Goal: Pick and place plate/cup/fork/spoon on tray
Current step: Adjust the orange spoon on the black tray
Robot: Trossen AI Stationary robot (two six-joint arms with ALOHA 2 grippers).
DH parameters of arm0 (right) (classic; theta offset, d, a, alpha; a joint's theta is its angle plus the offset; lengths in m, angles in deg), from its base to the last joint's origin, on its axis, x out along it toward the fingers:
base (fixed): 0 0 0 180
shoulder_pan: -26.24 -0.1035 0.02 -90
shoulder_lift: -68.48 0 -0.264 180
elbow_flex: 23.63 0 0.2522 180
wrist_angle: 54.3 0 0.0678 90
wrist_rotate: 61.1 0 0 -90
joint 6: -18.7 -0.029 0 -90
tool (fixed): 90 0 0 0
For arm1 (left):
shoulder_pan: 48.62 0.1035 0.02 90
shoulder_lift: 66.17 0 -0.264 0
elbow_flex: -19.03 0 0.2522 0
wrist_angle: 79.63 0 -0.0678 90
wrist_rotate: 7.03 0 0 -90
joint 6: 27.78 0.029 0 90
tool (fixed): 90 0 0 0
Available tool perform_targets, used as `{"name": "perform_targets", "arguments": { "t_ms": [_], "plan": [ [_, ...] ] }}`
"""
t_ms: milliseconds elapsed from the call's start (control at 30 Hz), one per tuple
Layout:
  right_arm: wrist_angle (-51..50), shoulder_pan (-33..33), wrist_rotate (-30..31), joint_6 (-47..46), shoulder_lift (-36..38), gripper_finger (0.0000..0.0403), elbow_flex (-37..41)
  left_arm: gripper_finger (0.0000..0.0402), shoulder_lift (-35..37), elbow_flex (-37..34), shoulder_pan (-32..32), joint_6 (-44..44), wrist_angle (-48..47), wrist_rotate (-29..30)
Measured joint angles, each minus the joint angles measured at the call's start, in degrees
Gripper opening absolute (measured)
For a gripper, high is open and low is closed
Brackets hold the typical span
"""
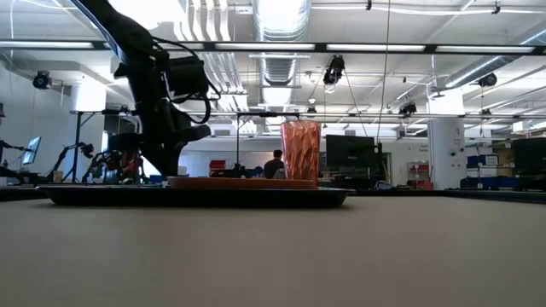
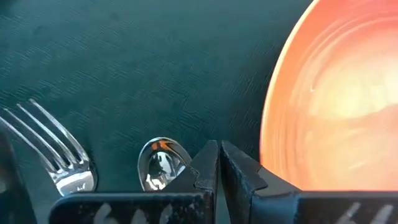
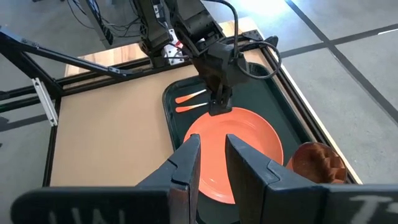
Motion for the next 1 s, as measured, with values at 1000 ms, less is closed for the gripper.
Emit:
{"name": "perform_targets", "arguments": {
  "t_ms": [1000],
  "plan": [
    [-0.35,0.0,0.03,0.17,0.0,0.0066,0.0,0.0,-2.64,0.21,0.07,-0.04,-6.01,-0.06]
  ]
}}
